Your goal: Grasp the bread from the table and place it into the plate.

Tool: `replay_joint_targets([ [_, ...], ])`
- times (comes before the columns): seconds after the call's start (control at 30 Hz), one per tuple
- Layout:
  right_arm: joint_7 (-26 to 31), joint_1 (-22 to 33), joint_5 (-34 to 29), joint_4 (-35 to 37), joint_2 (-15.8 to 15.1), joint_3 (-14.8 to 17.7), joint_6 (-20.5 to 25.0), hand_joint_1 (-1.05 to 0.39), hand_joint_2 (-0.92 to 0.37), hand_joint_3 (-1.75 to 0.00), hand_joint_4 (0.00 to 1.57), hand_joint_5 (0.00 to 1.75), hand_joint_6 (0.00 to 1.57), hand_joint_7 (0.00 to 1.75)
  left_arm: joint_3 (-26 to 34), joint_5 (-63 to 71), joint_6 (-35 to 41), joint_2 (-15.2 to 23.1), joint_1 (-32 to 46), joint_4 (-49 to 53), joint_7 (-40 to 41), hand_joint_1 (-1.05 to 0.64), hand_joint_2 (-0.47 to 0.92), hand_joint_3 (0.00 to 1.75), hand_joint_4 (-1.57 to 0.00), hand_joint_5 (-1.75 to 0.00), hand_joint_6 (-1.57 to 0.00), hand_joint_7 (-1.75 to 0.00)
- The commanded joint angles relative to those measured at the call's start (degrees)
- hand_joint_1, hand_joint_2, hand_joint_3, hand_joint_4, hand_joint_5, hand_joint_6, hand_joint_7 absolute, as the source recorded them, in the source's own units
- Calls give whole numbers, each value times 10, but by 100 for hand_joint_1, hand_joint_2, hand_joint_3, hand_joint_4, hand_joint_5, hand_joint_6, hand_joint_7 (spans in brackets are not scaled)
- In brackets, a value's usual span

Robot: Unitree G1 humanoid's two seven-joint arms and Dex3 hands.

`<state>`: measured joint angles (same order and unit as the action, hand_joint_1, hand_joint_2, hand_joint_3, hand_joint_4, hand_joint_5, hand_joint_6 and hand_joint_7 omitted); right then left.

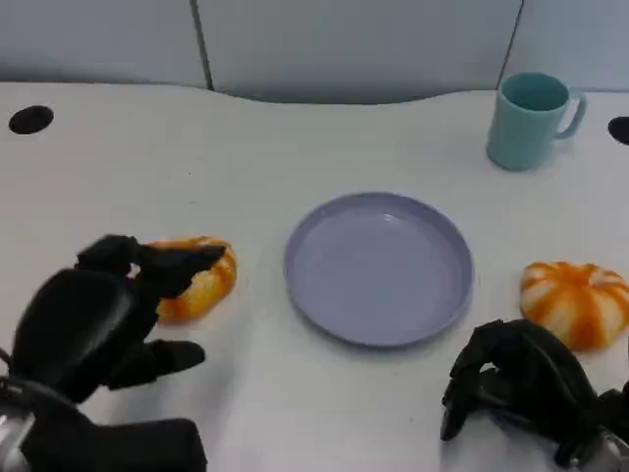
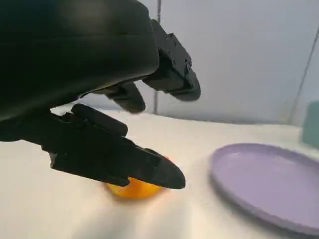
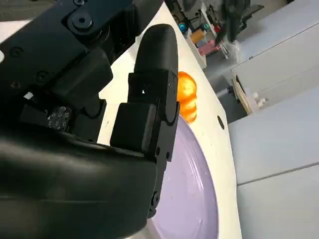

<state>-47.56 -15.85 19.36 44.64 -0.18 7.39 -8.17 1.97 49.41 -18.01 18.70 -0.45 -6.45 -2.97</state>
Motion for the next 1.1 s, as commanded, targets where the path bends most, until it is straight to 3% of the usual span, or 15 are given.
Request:
replay_joint_targets([
  [0.03, -4, -2, 1, 6, -6, 2, 4, -105, -53, 0, 157, 56, 157, 33, -40, 54, 62, 35, -25, -10, -34, -74, 90, 0, 0, -15, -16, -1],
  [0.4, -4, -1, 0, 5, -5, 1, 3, -105, -53, 0, 157, 56, 157, 33, -116, 69, 132, 70, -109, 67, -66, -78, 90, 0, 0, -4, -12, 0],
  [0.93, 0, 4, 3, -3, -4, 0, 10, -105, -52, 0, 157, 56, 157, 33, -223, 18, 161, 56, -297, 344, -106, -56, 74, 0, -2, -5, -13, -2],
  [1.1, -1, 5, 3, -3, -3, 1, 7, -105, -52, 0, 157, 56, 157, 34, -242, 7, 166, 56, -314, 368, -99, -54, 73, 0, -1, -5, -13, -1],
])
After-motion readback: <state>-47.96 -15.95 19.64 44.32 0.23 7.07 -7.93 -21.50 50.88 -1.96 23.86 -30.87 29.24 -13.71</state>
